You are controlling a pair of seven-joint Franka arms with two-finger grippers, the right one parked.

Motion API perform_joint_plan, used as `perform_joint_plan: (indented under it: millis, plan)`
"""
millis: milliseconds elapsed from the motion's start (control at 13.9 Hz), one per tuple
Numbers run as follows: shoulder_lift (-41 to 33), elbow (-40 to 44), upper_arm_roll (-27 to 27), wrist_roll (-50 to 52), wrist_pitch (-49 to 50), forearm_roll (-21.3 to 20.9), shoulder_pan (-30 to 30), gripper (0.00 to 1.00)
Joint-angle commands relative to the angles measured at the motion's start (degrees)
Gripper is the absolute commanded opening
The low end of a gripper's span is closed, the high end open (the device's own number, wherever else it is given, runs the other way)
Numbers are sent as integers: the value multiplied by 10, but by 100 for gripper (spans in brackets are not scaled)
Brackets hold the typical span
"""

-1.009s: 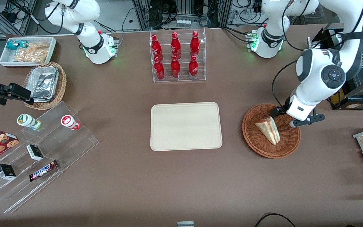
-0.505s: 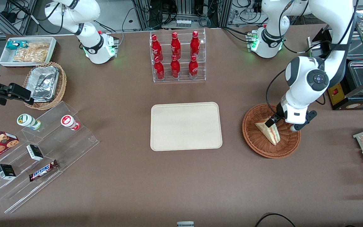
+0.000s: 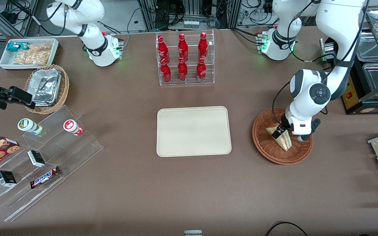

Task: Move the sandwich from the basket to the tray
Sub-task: 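Lower the left gripper and close it on the sandwich's crust edge, then lift the sandwich and carry it with the left gripper over the tray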

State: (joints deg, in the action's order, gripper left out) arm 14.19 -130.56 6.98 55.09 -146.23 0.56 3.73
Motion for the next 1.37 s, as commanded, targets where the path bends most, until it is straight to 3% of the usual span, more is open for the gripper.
perform_joint_plan:
  millis: [0,72,144,432,721,1153,1297]
  plan:
    - [-3,3,1,4,1,-9,2,25]
    - [-6,5,1,-12,7,-10,2,12]
    - [-8,6,1,-56,16,-9,1,8]
    - [-12,56,1,-286,87,-7,0,9]
    - [6,186,39,-302,261,-11,2,4]
    - [79,284,144,-250,275,-17,3,3]
    - [110,315,171,-219,274,-46,19,3]
